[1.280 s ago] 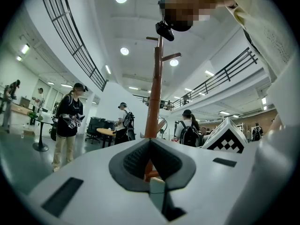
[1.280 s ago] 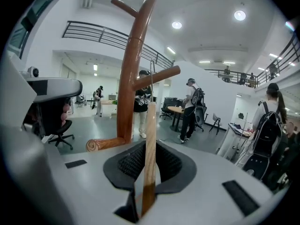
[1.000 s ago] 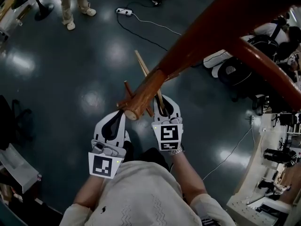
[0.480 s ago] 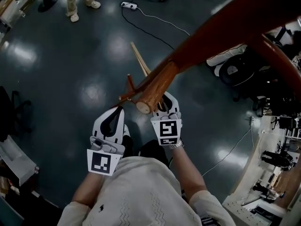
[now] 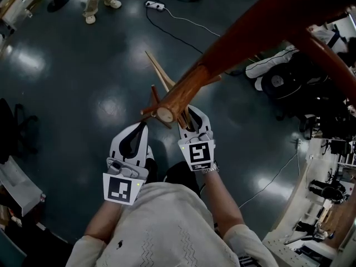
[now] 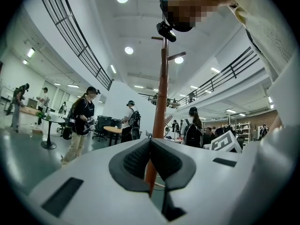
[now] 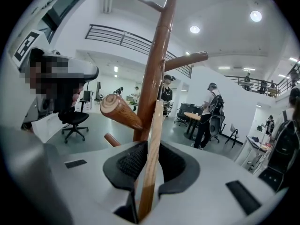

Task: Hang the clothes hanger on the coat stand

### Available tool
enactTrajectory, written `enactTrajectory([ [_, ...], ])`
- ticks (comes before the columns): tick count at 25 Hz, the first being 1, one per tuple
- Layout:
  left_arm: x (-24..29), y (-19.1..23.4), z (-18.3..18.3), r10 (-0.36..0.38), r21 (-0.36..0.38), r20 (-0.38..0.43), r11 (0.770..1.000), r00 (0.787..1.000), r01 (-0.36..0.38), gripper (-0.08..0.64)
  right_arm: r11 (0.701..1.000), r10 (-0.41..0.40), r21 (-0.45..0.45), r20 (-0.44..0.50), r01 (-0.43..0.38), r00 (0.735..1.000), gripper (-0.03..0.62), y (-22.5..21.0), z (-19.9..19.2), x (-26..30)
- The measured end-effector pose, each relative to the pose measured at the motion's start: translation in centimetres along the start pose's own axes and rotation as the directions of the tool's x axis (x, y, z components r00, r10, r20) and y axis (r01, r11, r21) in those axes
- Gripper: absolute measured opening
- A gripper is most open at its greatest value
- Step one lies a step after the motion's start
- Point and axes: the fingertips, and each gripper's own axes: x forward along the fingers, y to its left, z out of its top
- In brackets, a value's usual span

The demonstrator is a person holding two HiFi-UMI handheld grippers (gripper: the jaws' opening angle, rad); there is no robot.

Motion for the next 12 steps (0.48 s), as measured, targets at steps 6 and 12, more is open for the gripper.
enactTrajectory([
  [6, 0.0, -1.3, -0.4, -0.021, 0.003, -0.004, 1.0, 1.0, 0.021, 0.012, 1.0, 0.017, 0.024, -0.01, -0.017, 1.0, 0.069, 0.4, -1.1, -0.9],
  [12, 0.1, -2.2, -0.7, -0.038, 0.014, -0.013, 0.999, 0.999, 0.038, 0.012, 0.999, 0.022, 0.04, -0.022, -0.022, 1.0, 0.069, 0.5, -2.1, -2.2],
])
